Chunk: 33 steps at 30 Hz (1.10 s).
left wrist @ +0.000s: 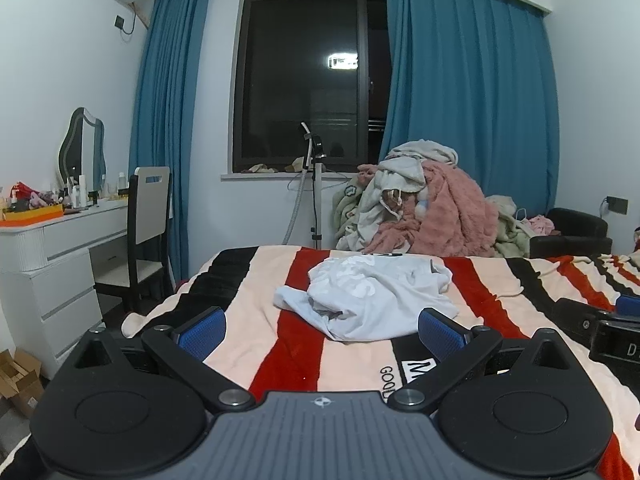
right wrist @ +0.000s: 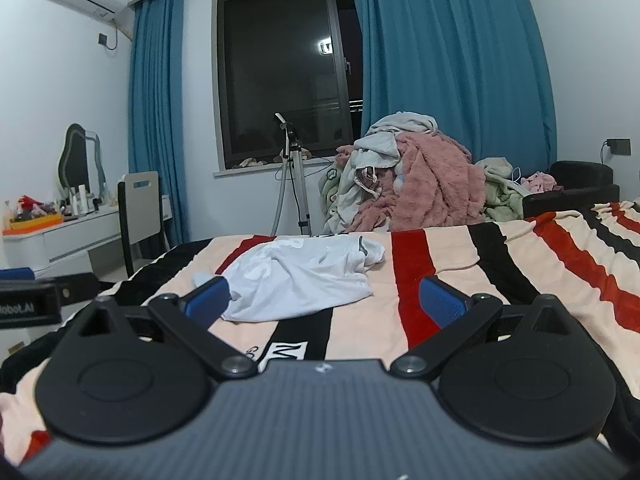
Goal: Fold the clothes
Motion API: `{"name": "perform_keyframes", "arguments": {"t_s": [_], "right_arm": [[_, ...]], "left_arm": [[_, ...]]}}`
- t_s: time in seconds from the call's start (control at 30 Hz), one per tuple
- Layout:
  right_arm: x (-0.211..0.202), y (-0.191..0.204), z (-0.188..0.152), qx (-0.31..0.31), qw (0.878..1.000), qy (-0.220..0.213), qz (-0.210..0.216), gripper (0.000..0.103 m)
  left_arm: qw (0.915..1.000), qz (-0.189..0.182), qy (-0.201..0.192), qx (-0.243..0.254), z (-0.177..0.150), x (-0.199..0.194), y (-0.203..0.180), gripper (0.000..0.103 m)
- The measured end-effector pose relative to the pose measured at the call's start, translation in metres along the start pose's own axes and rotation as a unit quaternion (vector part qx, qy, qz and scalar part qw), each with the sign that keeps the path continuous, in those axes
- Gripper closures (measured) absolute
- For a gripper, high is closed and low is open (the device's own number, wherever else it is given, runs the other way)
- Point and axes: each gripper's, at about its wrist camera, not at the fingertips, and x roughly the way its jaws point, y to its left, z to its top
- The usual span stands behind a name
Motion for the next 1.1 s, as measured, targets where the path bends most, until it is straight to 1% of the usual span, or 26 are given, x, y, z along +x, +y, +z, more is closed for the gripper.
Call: {"name": "perform_keyframes", "arguments": {"t_s": [0.17, 0.2, 0.23, 0.33, 0.73, 1.1], "right_arm": [[0.0, -0.002, 0.0, 0.003, 1.0, -0.005, -0.002, 0.0], [0.0, -0.002, 0.001, 0.003, 1.0, -0.006, -0.003, 0.0], [-0.001, -0.001, 0.002, 0.004, 1.0, -0.006, -0.003, 0.0], [-0.001, 0.0, 0.001, 0.005, 1.0, -0.006, -0.003, 0.0], [-0.001, 0.001, 0.0, 0.001, 1.0, -0.006, -0.006, 0.0], [-0.001, 0.0, 0.0, 0.004, 1.0, -0.005, -0.001, 0.0]], "left_arm": [[1.0, 0.001, 0.0, 0.003, -0.001, -0.004, -0.006, 0.0], [1.0, 0.0, 0.0, -0.005, -0.003, -0.004, -0.001, 0.0], [0.9999, 0.0, 0.008, -0.006, -0.003, 0.002, -0.002, 0.0], [0.9999, -0.004, 0.006, -0.011, 0.0, 0.0, 0.006, 0.0], [0.9999, -0.004, 0.011, -0.012, -0.001, 0.003, 0.006, 0.0], [0.9998, -0.005, 0.015, -0.011, -0.002, 0.006, 0.007, 0.0]]}}
